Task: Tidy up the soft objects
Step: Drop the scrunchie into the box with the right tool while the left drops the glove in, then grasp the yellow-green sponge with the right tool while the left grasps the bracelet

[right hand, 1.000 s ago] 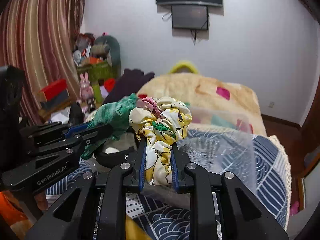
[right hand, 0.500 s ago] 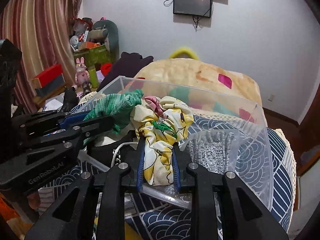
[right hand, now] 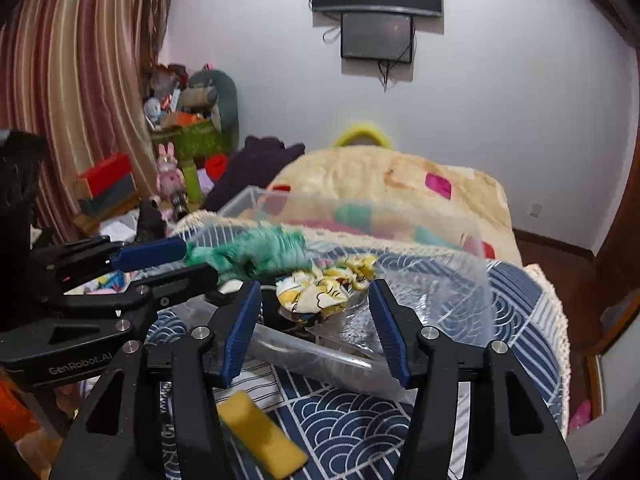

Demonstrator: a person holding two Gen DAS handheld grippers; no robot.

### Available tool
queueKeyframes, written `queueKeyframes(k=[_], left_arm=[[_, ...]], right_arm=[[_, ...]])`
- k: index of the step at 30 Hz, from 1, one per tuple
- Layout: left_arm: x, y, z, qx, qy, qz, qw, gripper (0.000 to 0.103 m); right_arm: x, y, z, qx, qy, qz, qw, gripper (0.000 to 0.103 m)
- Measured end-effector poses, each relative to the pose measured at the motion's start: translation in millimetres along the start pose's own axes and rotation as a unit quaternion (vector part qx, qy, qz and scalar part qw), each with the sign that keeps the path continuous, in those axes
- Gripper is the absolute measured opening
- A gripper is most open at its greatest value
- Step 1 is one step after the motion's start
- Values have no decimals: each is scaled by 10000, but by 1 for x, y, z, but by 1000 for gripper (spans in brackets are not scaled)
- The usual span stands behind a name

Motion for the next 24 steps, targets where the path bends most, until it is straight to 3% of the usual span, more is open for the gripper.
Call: queueKeyframes(k=[3,9,11,14,18,24], left_arm=[[1,-16,-3,-38,21,-148,9999,50],[-5,-46,-8,6,58,-449,9990,66],[-9,-51,-8,16,17,-481,9988,84],[-20,-58,-6,128,-82,-630,9979,96],[-37,-53,0,247,-157,-533,9982,98],[-62,-27,15,129,-463,-33,9988,98]], right_arm=[[2,-18,0,-24,-2,-248,9997,61],[-1,-46,5,33,-3,-619,9981,62],[-6,-50,8,14,-17,-674,9977,63],[-16,-51,10,27,-10,-698,9976,71],[-32,-40,11,52,14,-556,9984,71],[-56,-12,12,189,104,-105,9997,71]])
Point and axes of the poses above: each gripper's, at about its wrist camera, not at the fingertips, and y roughly the way its jaws point, z to its left, x to its top, the point moved 4 cm from there along y, roughly the way its jaws point, and after that the axes turned 14 degrees about z, right-handed, at the moved point
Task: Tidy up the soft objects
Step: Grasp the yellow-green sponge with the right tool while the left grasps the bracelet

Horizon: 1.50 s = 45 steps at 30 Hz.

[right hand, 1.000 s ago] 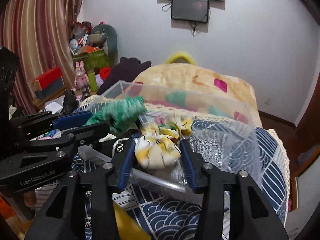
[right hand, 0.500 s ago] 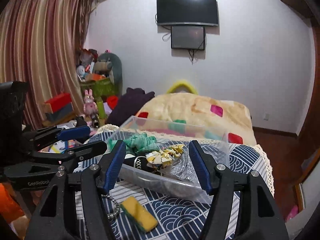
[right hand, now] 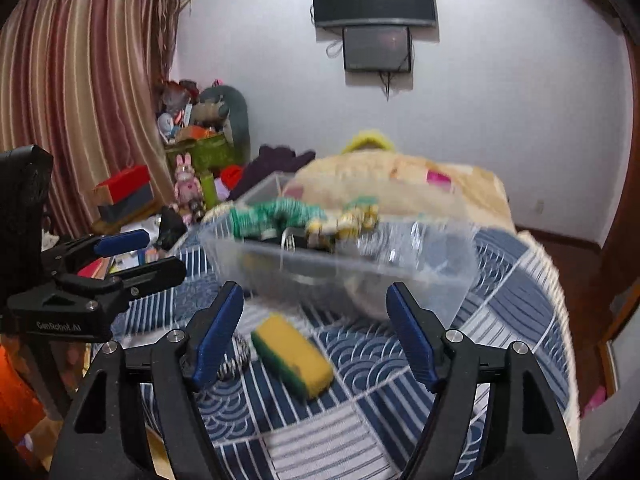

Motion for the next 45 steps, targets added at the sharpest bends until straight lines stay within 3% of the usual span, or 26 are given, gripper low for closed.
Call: queueKeyframes(k=[10,13,15,17,22,24,26,30,32,35,39,45], left_arm=[[-38,28,-3,-81,-10,467,9989,98],[-44,35,-10,-154,73,598,9981,98],[-48,40,-13,-200,76,686,9974,98],[-53,47,-14,-204,48,794,9966,98],[-56,57,-17,-340,-46,899,9954,98],[-56,57,-18,-460,-46,845,9954,94],[-54,58,-20,-632,17,844,9944,79],[-53,60,-23,-563,175,775,9952,58],[-53,59,-24,-565,230,743,9954,36],[-53,58,-22,-553,232,732,9955,16],[-48,51,-17,-548,184,582,9966,6],[-28,32,-15,-512,199,211,9983,6]], right_arm=[[-26,36,5,107,70,472,9988,71],[-29,42,6,194,96,551,9982,67],[-30,45,7,272,91,591,9978,59],[-34,48,6,305,71,663,9973,45],[-39,43,3,373,105,617,9973,34],[-42,38,0,313,158,584,9977,30],[-43,35,-3,288,221,514,9980,30],[-46,25,-3,237,225,383,9987,29],[-44,24,-1,211,209,326,9990,28],[-43,20,-2,243,239,246,9991,28],[-40,15,-4,219,261,166,9993,28],[-29,2,-8,107,294,-57,9995,28]])
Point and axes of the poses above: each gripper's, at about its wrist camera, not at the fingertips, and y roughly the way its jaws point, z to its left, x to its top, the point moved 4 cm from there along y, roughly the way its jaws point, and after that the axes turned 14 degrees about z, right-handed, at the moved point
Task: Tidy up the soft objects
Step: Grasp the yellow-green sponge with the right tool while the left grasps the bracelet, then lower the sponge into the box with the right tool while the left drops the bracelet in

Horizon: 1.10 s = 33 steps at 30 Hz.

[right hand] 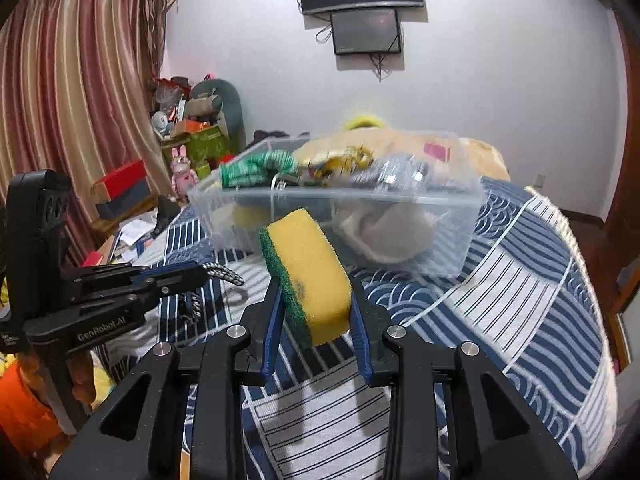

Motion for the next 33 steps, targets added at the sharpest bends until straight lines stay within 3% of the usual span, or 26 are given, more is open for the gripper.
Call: queueKeyframes(k=[5,15,22,33], left_arm=[[24,-20,0,-67,-20,-336,9994,6],[68,-35,-4,193,82,-892,9958,6],[88,-8,-5,-40,26,-639,9979,6],[98,39,1,247,37,-239,9994,6]], right_arm=[[12,-18,-6,-188,35,-329,9993,28],[43,-41,-30,-720,287,-860,9933,28],[61,-30,-52,-1023,527,-850,9897,28],[63,16,-52,-922,579,-265,9937,28]])
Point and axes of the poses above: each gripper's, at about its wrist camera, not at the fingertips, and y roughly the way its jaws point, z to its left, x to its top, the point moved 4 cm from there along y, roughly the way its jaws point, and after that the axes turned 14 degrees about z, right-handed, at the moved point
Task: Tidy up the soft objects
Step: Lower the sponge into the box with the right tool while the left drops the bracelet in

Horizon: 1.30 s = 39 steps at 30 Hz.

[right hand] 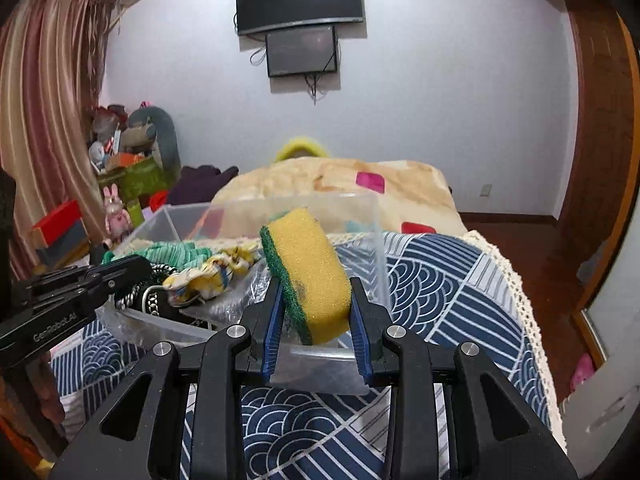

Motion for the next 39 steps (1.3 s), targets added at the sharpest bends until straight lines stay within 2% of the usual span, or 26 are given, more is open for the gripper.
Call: queueKeyframes(k=[6,9,11,13,20,30,34,35,37,39], left_arm=[[-4,-1,1,104,31,7,9999,9],[-8,-7,-1,167,73,-31,9998,21],[-11,-13,-1,136,67,-67,9999,37],[-13,-20,-1,68,56,-118,9999,43],[-22,-52,-8,140,173,-369,9991,43],[-27,-121,-18,184,161,-1062,9940,43],[-31,-142,-21,170,162,-1262,9917,50],[-33,-148,-21,177,156,-1322,9909,54],[-36,-156,-23,189,188,-1433,9893,60],[-39,-161,-27,269,232,-1546,9873,65]], right_arm=[[-1,-2,0,-49,-54,47,10000,30],[-4,-7,-1,-111,-90,46,9999,33],[-2,-8,0,-105,-113,18,9999,48],[-4,-13,-1,-104,-143,-48,9998,51],[-7,-33,-4,-46,-185,-162,9997,51],[-2,-99,17,338,-427,-929,9942,51],[0,-111,21,529,-422,-1094,9917,51],[-1,-114,22,533,-422,-1139,9912,53],[-3,-116,23,550,-414,-1188,9905,68],[-5,-117,24,553,-393,-1247,9899,72]])
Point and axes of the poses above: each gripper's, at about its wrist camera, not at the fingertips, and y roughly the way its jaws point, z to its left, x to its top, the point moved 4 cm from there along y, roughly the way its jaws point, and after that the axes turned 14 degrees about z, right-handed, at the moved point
